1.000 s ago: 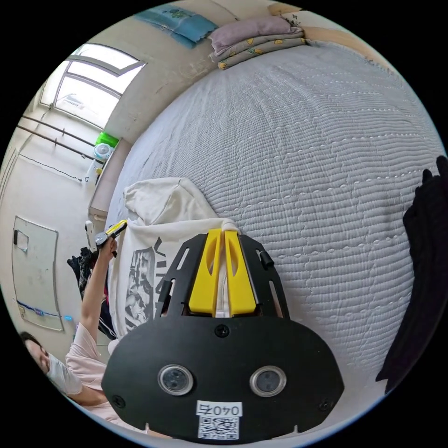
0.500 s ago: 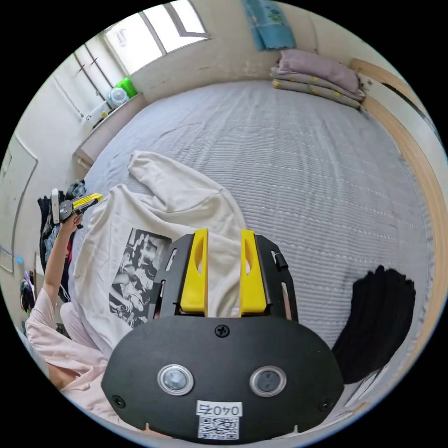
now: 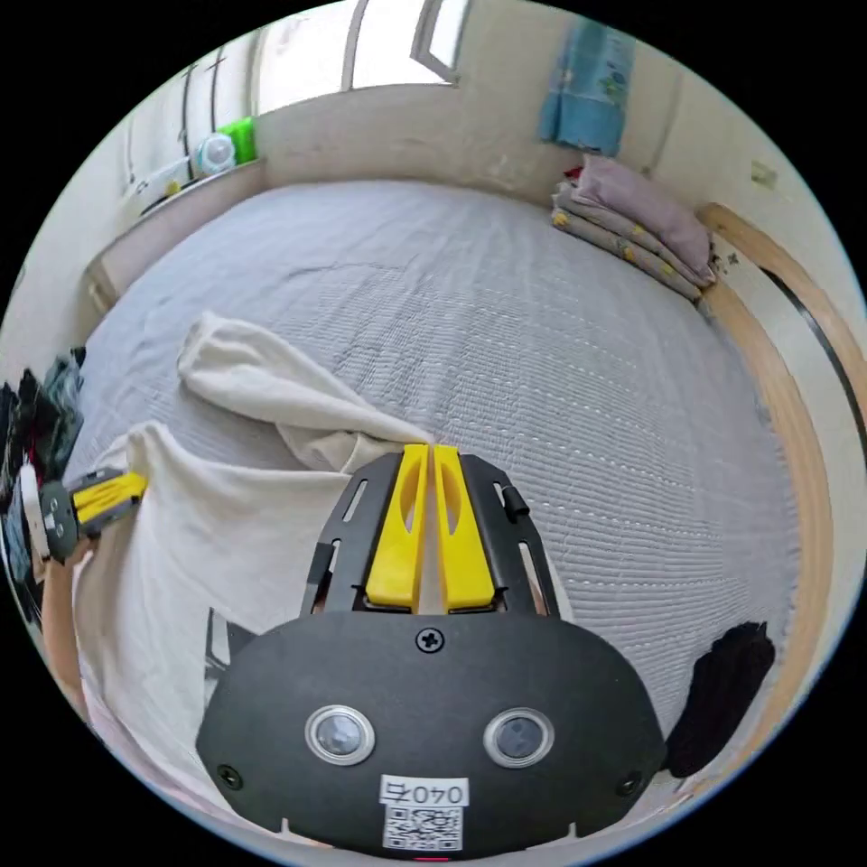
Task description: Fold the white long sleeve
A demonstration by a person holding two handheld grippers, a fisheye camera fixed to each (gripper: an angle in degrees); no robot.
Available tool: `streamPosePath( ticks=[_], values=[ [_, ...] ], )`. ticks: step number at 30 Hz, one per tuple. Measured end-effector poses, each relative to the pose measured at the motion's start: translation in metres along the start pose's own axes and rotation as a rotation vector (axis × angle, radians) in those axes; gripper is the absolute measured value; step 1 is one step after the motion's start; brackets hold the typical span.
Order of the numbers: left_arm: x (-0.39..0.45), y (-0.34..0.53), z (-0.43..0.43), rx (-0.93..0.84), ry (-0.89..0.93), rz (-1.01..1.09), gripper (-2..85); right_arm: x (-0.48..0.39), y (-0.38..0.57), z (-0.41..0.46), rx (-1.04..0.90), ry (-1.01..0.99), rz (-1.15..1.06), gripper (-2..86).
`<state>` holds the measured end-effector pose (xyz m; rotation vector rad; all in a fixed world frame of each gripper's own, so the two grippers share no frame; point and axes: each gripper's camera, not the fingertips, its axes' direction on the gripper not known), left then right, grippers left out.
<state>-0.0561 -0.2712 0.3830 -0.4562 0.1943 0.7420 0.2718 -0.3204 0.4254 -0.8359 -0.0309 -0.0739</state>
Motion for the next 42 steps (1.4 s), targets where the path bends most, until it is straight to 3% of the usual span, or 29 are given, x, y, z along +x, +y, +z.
streamPosePath(
  ticks=[4,7,9,12,16,19,21,22,23,25,27,29,32,33,35,37,39,42],
  values=[
    [0.009,0.004,-0.005,-0.009,-0.017,0.028,-0.9,-0.029,0.001,0.053,-0.175,0.054,-0.025,-0.6],
    [0.013,0.001,-0.013,-0.053,-0.011,0.018,-0.9,-0.046,0.006,0.029,-0.173,0.068,-0.078,-0.2],
    [0.024,0.016,-0.053,0.089,-0.220,-0.042,-0.9,-0.046,0.022,-0.014,-0.054,0.052,-0.103,-0.4],
    [0.057,0.052,-0.099,0.072,-0.093,0.057,-0.9,-0.058,0.085,-0.080,0.008,0.094,-0.291,-0.8],
    [0.122,0.111,-0.112,-0.080,-0.137,0.236,-0.9,-0.080,0.212,-0.096,-0.135,0.048,-0.482,-0.9],
    [0.124,0.139,-0.110,-0.093,-0.168,0.144,-0.9,-0.060,0.268,-0.055,-0.325,0.141,-0.435,-1.0],
    [0.098,0.139,-0.118,-0.159,-0.121,-0.029,-0.9,-0.027,0.280,-0.058,-0.277,0.051,-0.298,-1.0],
    [0.094,0.140,-0.123,-0.173,-0.145,-0.056,-0.9,-0.011,0.280,-0.068,-0.322,0.000,-0.186,-1.0],
    [0.093,0.144,-0.140,-0.170,-0.248,-0.081,-0.9,-0.012,0.286,-0.091,-0.247,0.069,-0.181,-1.0],
    [0.111,0.153,-0.181,-0.085,-0.288,-0.038,-0.9,-0.030,0.300,-0.127,-0.171,0.110,-0.238,-1.0],
    [0.153,0.166,-0.227,0.011,-0.102,0.028,-0.9,-0.054,0.319,-0.153,-0.113,0.017,-0.293,-1.0],
    [0.197,0.178,-0.237,0.010,0.025,0.123,-0.9,-0.091,0.347,-0.160,-0.132,-0.105,-0.376,-1.0],
    [0.250,0.206,-0.216,-0.101,0.097,0.199,-0.9,-0.118,0.385,-0.136,-0.224,-0.121,-0.424,-1.0],
    [0.257,0.223,-0.198,-0.200,0.077,0.210,-0.9,-0.119,0.393,-0.128,-0.255,-0.105,-0.426,-1.0],
    [0.248,0.247,-0.204,-0.103,0.086,0.124,-0.9,-0.107,0.428,-0.102,-0.384,-0.038,-0.416,-1.0],
    [0.235,0.251,-0.215,-0.174,0.096,0.060,-0.9,-0.088,0.440,-0.115,-0.361,-0.068,-0.325,-1.0],
    [0.237,0.253,-0.242,-0.107,-0.051,0.084,-0.9,-0.081,0.447,-0.136,-0.310,-0.042,-0.295,-0.9],
    [0.260,0.236,-0.261,-0.008,-0.028,0.146,-0.9,-0.076,0.455,-0.165,-0.190,-0.009,-0.262,-0.9]
  ],
)
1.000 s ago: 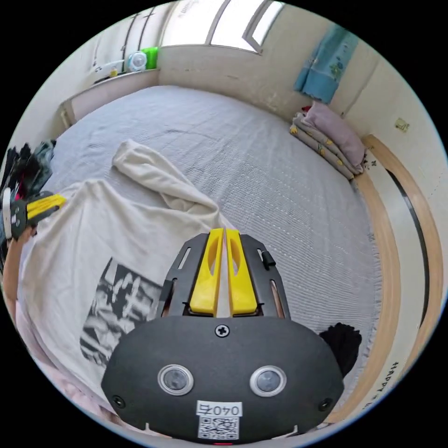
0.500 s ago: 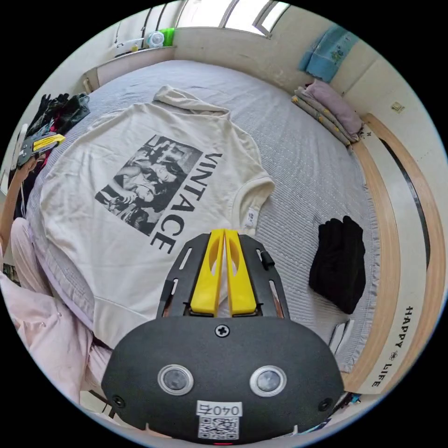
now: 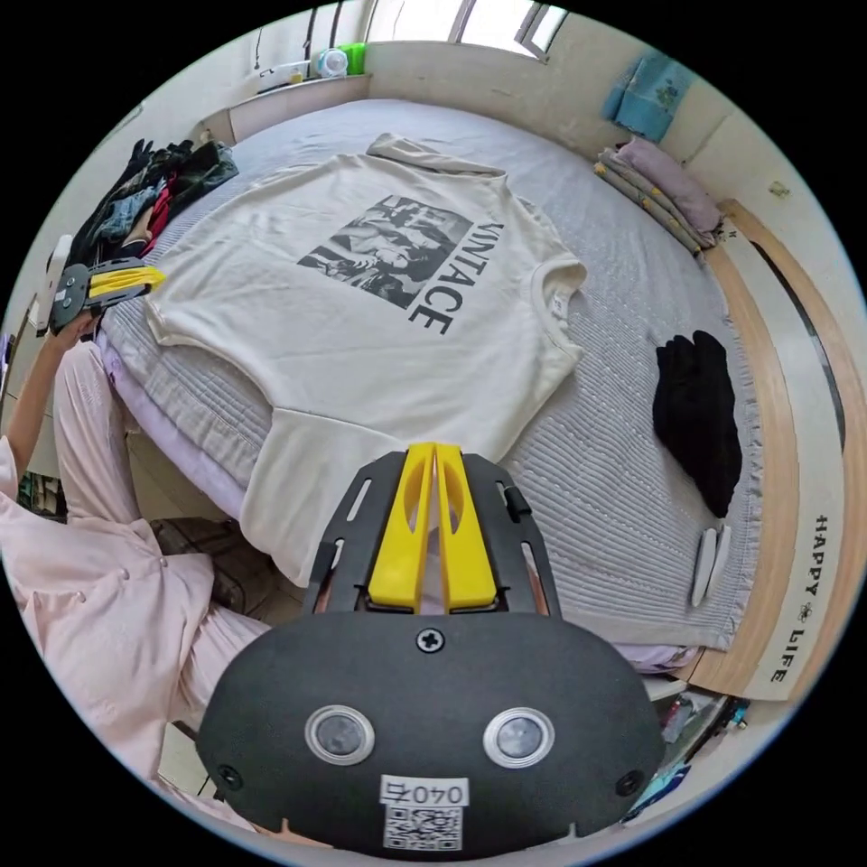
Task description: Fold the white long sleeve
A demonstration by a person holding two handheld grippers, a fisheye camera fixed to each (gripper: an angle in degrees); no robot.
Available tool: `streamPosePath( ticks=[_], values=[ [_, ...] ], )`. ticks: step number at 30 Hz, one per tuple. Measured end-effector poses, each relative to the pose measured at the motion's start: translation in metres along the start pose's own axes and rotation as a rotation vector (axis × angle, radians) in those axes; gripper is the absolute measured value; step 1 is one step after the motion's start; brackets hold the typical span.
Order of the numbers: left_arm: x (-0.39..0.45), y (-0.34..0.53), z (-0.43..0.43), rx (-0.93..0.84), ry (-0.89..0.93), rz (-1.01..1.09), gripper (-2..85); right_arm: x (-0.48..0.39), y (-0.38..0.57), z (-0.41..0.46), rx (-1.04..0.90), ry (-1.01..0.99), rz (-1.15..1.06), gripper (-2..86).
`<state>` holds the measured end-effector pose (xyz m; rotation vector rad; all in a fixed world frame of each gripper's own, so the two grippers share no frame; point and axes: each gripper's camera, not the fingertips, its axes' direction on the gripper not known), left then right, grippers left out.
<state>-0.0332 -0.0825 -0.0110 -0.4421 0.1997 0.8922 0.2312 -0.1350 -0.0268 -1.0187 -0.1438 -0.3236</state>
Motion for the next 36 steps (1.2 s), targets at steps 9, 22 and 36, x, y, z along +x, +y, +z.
streamPosePath(
  ticks=[9,22,36],
  values=[
    [0.101,-0.044,0.009,0.089,0.433,0.137,-0.9,0.048,0.054,0.050,-0.139,-0.314,0.061,4.8],
    [0.176,-0.011,0.034,0.013,0.711,0.216,1.4,0.066,0.073,0.103,-0.195,-0.534,-0.024,1.8],
    [0.224,0.013,0.030,0.004,0.822,0.215,2.9,0.109,0.050,0.076,-0.097,-0.755,-0.193,-0.4]
  ],
)
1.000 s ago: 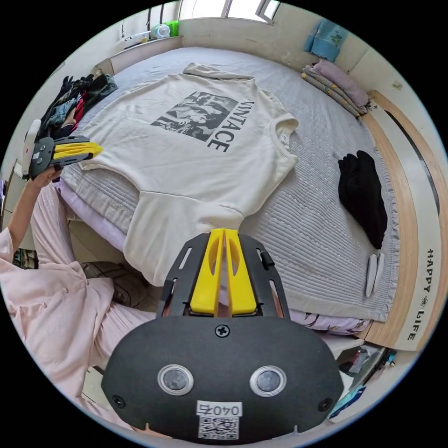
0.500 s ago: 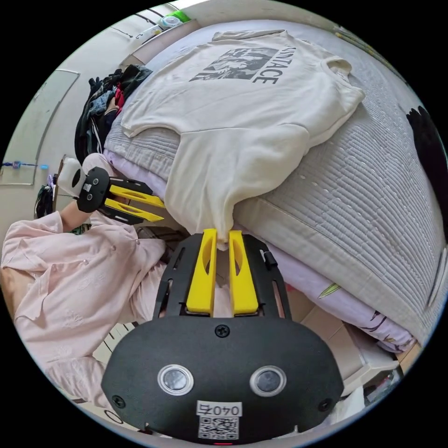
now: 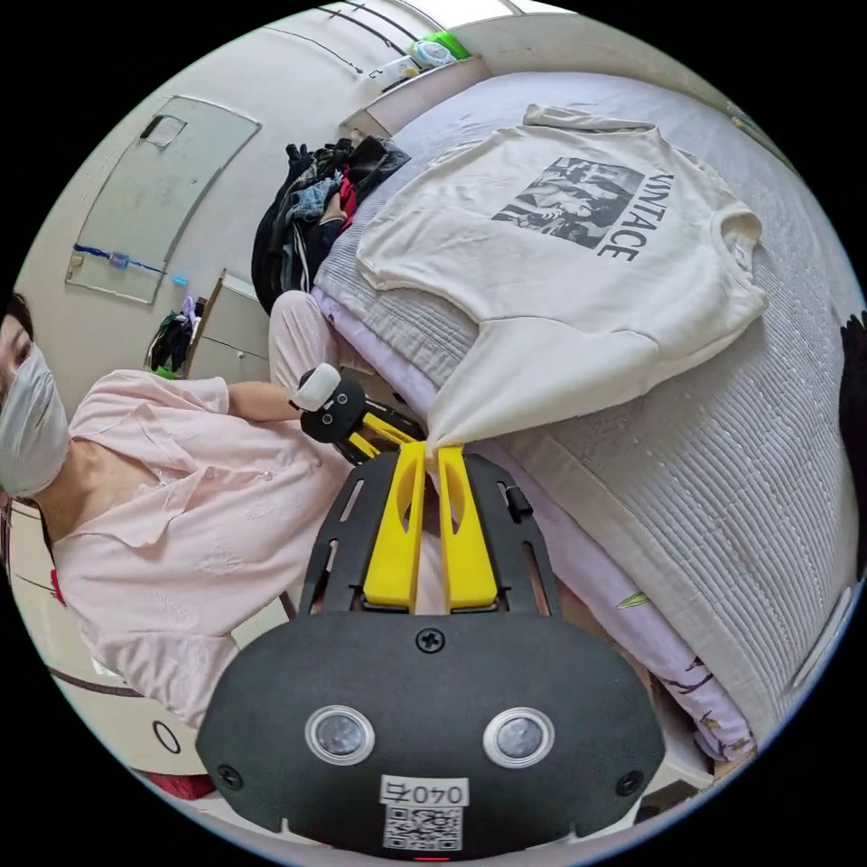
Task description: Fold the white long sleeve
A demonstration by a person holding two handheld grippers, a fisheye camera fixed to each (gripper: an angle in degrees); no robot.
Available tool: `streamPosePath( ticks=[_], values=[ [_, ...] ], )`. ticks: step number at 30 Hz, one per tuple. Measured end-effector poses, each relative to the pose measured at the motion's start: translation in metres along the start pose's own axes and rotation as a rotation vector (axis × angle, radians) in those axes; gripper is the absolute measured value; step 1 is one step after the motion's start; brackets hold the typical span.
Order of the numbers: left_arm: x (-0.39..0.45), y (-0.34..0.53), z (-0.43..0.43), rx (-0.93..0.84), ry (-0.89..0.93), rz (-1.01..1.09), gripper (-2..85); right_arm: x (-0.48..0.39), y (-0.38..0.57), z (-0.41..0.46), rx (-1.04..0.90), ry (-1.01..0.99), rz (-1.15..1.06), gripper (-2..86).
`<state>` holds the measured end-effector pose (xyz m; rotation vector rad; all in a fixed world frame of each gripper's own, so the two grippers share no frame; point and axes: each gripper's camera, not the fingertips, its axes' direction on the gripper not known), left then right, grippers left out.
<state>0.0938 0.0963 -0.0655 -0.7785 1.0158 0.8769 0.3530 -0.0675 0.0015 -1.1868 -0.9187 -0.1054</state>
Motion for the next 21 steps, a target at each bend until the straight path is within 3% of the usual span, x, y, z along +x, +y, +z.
streamPosePath(
  ticks=[4,8,11,16,21],
  values=[
    [0.012,-0.004,-0.048,0.193,-0.026,0.033,0.0,0.021,-0.051,-0.040,0.141,-0.075,-0.069,0.1],
    [-0.001,0.002,-0.104,0.296,-0.232,-0.074,-0.5,0.076,-0.126,-0.051,0.292,0.092,0.126,4.5],
    [-0.011,0.017,-0.120,0.257,-0.371,-0.137,-0.3,0.103,-0.161,-0.032,0.153,0.168,0.200,11.4],
    [0.000,0.043,-0.119,0.213,-0.486,-0.132,0.0,0.075,-0.128,-0.015,0.105,0.275,0.076,10.5],
    [0.051,0.050,-0.086,0.154,-0.673,0.107,3.6,0.058,-0.083,0.037,-0.067,0.214,-0.007,8.8]
  ],
)
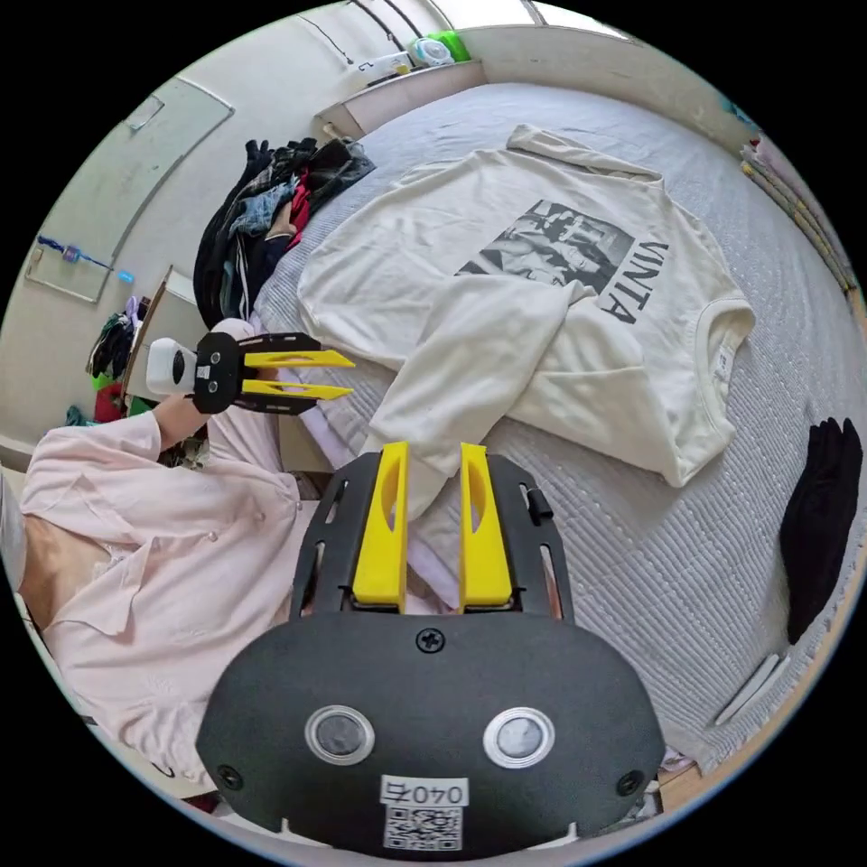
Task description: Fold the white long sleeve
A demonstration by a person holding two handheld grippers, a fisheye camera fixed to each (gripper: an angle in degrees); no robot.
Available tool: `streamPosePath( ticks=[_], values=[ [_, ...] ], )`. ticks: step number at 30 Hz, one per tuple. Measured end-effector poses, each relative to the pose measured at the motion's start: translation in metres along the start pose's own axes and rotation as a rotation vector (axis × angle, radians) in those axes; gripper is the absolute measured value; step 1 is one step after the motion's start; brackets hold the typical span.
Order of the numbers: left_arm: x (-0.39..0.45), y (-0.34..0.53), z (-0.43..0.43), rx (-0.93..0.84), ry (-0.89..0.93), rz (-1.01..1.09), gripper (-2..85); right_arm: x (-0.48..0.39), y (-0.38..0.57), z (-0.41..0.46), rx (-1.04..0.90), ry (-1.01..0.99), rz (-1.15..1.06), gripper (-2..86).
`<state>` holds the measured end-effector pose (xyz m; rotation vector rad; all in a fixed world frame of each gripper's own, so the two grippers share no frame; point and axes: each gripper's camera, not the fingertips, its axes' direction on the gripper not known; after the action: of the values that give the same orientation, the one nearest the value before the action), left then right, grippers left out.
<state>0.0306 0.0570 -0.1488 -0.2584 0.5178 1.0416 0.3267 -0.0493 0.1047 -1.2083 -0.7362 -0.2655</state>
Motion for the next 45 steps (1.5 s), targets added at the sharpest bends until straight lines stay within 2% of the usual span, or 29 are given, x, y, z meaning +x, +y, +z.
streamPosePath(
  ticks=[4,6,9,13,16,21,24,25,30,35,39,45],
  values=[
    [0.064,0.001,0.000,0.025,-0.191,0.272,6.6,0.015,0.012,0.053,-0.126,-0.002,0.067,10.1],
    [0.101,0.010,0.007,0.022,-0.306,0.464,7.7,0.029,0.020,0.064,-0.111,-0.050,0.118,11.4],
    [0.126,0.017,0.012,0.030,-0.322,0.617,8.3,0.054,0.036,0.069,-0.051,-0.175,0.194,11.5],
    [0.133,0.016,0.012,0.041,-0.314,0.660,8.9,0.065,0.054,0.074,-0.006,-0.311,0.183,1.0],
    [0.135,0.026,0.003,0.112,-0.377,0.635,8.9,0.062,0.069,0.058,0.055,-0.373,0.156,-0.3],
    [0.137,0.055,-0.020,0.328,-0.625,0.556,7.1,0.058,0.095,0.030,0.176,-0.496,0.127,-0.8],
    [0.129,0.063,-0.038,0.424,-0.655,0.489,1.9,0.055,0.113,0.011,0.275,-0.590,0.094,-0.8],
    [0.125,0.063,-0.044,0.434,-0.637,0.468,0.7,0.051,0.121,0.002,0.313,-0.597,0.074,-0.8],
    [0.067,0.065,-0.118,0.524,-0.288,0.304,-1.4,0.016,0.153,-0.032,0.402,-0.556,-0.025,-0.8],
    [0.030,0.078,-0.172,0.606,0.035,0.293,-1.4,-0.055,0.211,-0.061,0.478,-0.497,-0.169,-0.9],
    [0.022,0.086,-0.191,0.694,0.265,0.328,-1.4,-0.101,0.266,-0.069,0.531,-0.448,-0.199,-0.9],
    [0.021,0.084,-0.174,0.694,0.403,0.412,-1.4,-0.144,0.347,-0.058,0.560,-0.350,-0.061,-0.9]
  ],
)
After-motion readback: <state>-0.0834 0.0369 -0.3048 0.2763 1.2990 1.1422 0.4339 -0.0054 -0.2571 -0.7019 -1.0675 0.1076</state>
